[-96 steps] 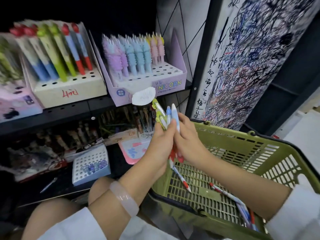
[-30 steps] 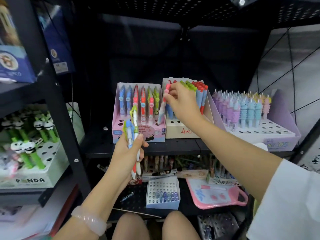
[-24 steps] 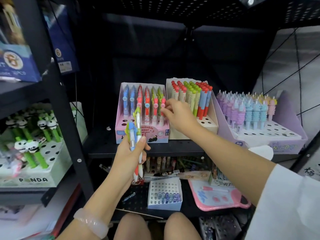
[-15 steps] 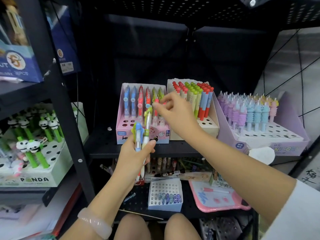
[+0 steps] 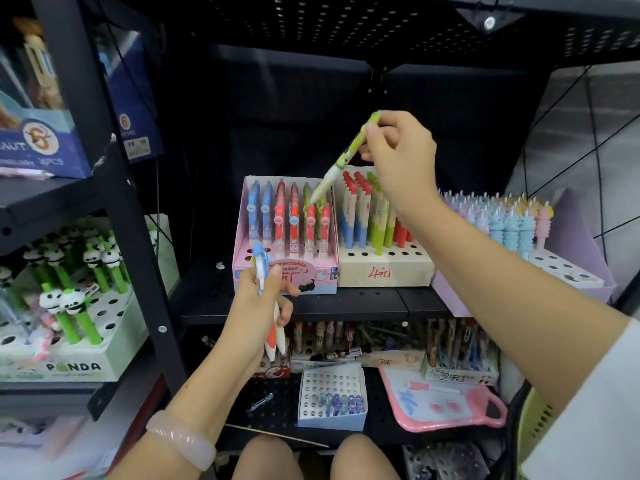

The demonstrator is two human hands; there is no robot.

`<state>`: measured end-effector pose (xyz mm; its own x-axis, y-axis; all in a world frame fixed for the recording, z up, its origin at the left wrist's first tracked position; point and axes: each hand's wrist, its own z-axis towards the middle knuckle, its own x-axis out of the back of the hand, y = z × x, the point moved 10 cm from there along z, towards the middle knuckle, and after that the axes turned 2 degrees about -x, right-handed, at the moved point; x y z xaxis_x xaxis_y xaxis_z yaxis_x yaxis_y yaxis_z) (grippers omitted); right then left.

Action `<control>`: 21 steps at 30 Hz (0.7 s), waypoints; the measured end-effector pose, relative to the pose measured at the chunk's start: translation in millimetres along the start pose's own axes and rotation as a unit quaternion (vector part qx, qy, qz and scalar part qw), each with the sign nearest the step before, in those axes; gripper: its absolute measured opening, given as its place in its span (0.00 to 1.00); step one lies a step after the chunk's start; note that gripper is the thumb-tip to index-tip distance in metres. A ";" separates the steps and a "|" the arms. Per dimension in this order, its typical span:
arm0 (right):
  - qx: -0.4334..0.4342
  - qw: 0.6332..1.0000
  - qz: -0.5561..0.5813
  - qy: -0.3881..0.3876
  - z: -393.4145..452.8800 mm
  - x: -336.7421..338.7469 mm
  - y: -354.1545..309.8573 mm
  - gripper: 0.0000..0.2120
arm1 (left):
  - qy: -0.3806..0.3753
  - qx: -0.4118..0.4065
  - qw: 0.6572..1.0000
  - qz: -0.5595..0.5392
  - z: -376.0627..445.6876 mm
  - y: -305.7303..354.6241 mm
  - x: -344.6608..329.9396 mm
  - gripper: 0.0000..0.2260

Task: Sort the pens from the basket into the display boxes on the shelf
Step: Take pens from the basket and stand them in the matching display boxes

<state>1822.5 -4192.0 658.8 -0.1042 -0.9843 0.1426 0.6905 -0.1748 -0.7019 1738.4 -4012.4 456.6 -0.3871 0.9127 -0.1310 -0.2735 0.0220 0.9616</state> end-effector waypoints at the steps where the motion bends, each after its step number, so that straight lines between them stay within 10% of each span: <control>1: 0.014 1.000 -0.025 -0.004 2.2 -2.3 0.1 0.06 | 0.002 -0.001 1.000 -0.004 0.3 1.0 0.2 0.05; 21: 0.030 0.945 -0.249 -0.211 -24.9 -76.7 67.2 0.12 | 0.001 -0.004 1.000 -0.007 -7.2 -1.4 1.2 0.08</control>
<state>1859.1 -4128.9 583.3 -0.1409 -0.6805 0.7191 0.6714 -0.5995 -0.4357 1732.0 -4014.3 453.4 -0.3844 0.9116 -0.1454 -0.2867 0.0318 0.9575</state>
